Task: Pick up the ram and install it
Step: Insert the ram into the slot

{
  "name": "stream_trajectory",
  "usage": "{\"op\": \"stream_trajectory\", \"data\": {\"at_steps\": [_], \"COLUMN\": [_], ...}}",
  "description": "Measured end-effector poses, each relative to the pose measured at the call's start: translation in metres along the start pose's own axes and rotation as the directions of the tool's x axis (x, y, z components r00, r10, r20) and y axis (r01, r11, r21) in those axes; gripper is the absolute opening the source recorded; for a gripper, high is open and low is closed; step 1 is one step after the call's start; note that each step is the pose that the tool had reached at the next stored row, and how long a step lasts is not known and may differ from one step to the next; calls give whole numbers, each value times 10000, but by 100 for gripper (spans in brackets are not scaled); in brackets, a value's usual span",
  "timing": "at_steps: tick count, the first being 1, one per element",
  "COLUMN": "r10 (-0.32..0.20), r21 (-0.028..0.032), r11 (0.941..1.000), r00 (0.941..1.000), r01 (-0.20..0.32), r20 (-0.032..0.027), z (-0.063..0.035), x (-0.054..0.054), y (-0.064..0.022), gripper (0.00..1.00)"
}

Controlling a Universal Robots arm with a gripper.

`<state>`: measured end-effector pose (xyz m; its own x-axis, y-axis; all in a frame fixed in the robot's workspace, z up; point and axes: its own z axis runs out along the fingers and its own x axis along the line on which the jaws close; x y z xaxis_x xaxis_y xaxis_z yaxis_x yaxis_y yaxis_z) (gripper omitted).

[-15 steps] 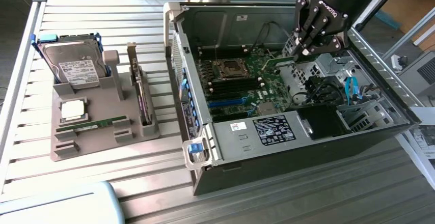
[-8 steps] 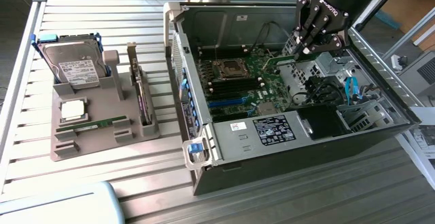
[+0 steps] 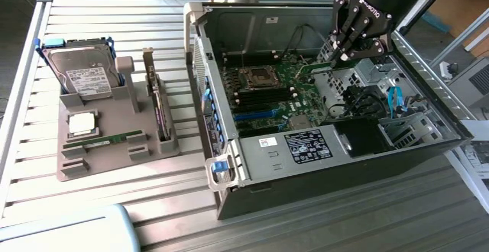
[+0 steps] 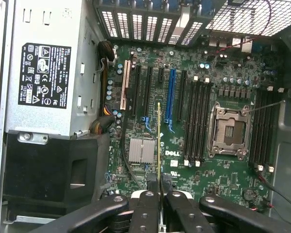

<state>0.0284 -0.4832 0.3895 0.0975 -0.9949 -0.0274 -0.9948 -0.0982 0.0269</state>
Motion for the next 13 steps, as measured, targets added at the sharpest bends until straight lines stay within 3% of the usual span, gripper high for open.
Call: {"op": "stream_trajectory", "data": {"at_steps": [13], "r10": [248], "r21": [7], "r11": [9997], "r00": [9997], "r01": [-248], "r20": [5], "z": [116], "x": [-5], "y": [52], "gripper": [13]}}
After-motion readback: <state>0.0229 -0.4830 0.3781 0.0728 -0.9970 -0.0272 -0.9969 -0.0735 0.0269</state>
